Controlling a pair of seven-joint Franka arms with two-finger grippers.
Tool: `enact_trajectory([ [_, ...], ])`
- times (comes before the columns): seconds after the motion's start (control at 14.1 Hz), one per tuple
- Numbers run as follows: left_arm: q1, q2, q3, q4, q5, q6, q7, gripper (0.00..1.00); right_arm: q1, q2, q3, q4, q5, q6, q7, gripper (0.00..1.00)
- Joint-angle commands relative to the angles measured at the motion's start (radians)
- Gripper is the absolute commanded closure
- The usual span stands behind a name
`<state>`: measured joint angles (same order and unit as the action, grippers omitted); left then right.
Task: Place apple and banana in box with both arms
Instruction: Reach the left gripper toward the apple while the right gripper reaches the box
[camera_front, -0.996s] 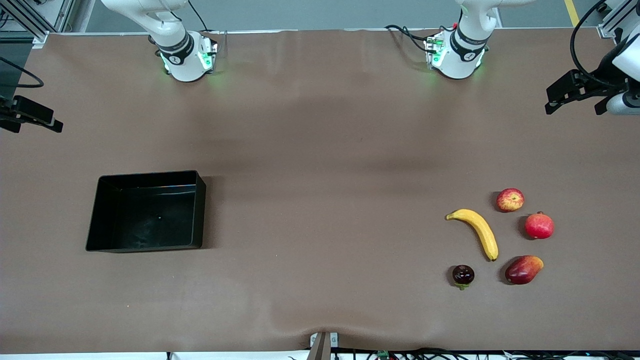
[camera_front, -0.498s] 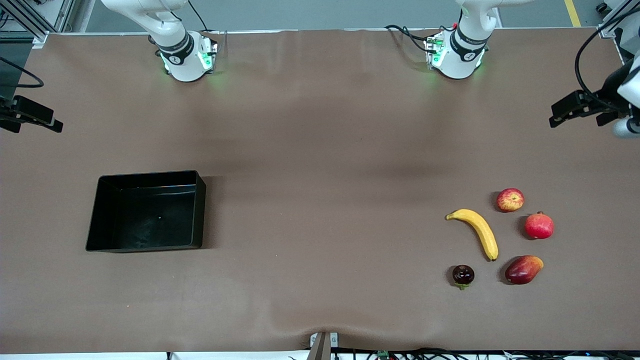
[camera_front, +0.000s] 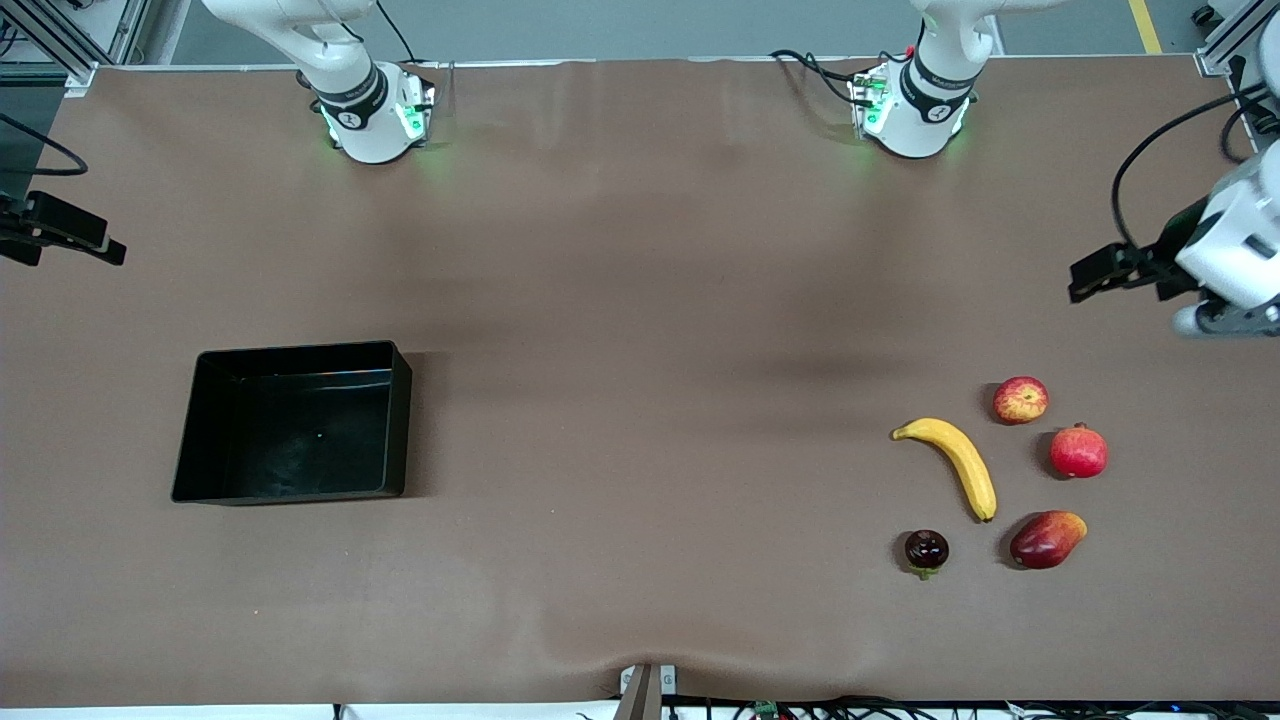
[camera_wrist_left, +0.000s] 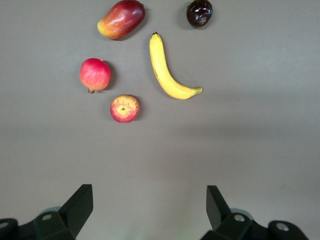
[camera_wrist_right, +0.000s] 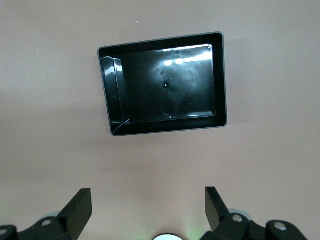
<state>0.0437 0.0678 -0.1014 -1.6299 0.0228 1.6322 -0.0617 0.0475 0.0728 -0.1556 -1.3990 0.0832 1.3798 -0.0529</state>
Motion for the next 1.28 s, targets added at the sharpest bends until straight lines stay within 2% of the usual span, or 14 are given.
enact_trajectory([
  [0.0,0.001,-0.043,-0.004,-0.145,0.023,0.125,-0.007,0.0,0.012,-0.011,-0.002,-0.005,-0.034,0.001,0.001,0.0],
  [0.36,0.005,-0.023,-0.004,-0.303,0.025,0.345,-0.006,0.0,0.008,0.001,-0.002,-0.008,-0.079,0.056,-0.01,0.0],
  [0.57,0.01,-0.019,-0.004,-0.409,0.101,0.49,-0.006,0.0,-0.014,0.057,-0.005,-0.011,-0.079,0.064,-0.07,0.0],
  [0.78,0.012,0.015,-0.003,-0.438,0.106,0.541,-0.004,0.0,-0.044,0.145,-0.005,-0.026,-0.079,0.18,-0.105,0.0],
  [0.93,0.037,0.042,-0.003,-0.478,0.108,0.621,0.006,0.0,-0.066,0.224,-0.005,-0.028,-0.079,0.287,-0.177,0.0],
  [1.21,0.086,0.173,0.0,-0.479,0.108,0.75,0.089,0.0,-0.109,0.373,-0.005,-0.029,-0.066,0.467,-0.348,0.0],
])
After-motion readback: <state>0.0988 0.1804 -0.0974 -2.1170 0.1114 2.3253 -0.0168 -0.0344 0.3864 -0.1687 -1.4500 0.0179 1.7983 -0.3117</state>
